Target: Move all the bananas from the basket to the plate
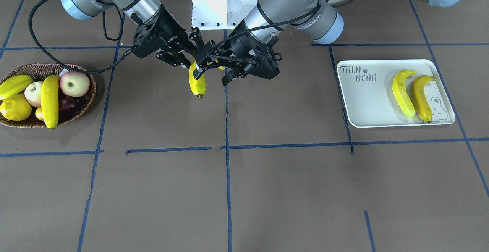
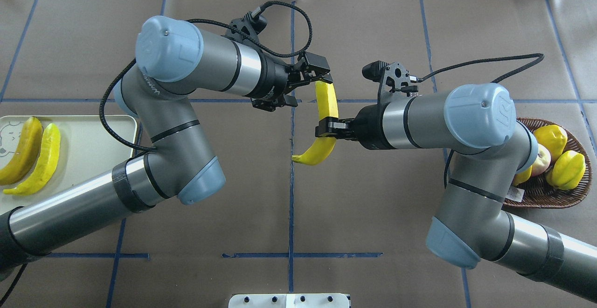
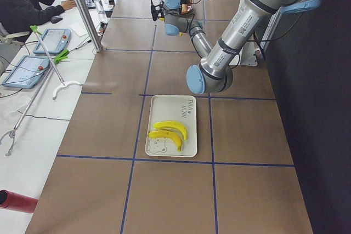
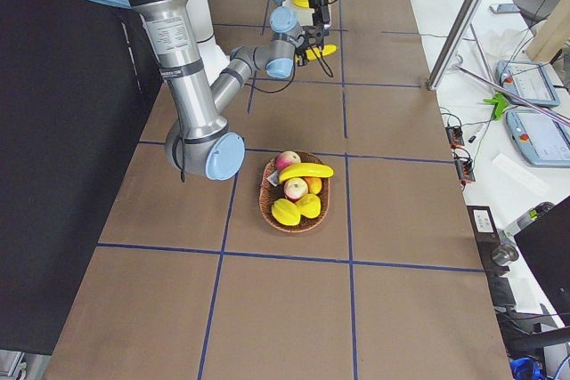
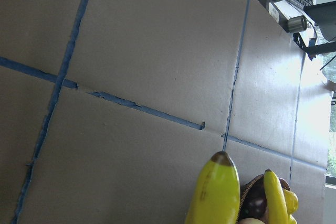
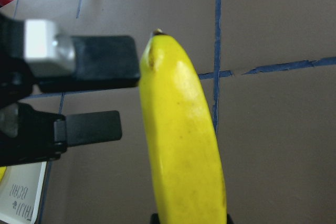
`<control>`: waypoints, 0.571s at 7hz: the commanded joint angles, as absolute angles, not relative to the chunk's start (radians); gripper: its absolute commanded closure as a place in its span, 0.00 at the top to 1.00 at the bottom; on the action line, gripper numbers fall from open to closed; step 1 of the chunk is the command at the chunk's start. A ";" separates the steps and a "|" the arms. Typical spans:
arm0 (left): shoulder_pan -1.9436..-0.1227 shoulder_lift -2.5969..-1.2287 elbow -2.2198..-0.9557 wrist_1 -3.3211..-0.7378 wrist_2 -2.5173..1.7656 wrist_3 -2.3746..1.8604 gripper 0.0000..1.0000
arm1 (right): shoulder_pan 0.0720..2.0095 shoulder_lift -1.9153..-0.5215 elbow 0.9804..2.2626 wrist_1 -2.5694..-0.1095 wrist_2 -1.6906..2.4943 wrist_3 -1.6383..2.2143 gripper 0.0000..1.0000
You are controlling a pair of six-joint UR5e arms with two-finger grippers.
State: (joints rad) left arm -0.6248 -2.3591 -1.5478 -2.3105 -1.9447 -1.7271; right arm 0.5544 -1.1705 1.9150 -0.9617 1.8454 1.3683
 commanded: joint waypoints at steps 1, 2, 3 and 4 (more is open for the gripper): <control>-0.608 -2.390 -1.494 -2.333 -1.939 -1.727 0.95 | 0.554 -1.170 1.916 -0.962 1.845 1.368 0.02; -0.591 -2.388 -1.493 -2.333 -1.933 -1.727 0.93 | 0.555 -1.170 1.916 -0.962 1.845 1.368 0.02; -0.581 -2.390 -1.480 -2.336 -1.916 -1.727 0.78 | 0.555 -1.170 1.916 -0.962 1.847 1.368 0.02; -0.581 -2.390 -1.480 -2.338 -1.916 -1.726 0.06 | 0.555 -1.170 1.916 -0.962 1.847 1.367 0.02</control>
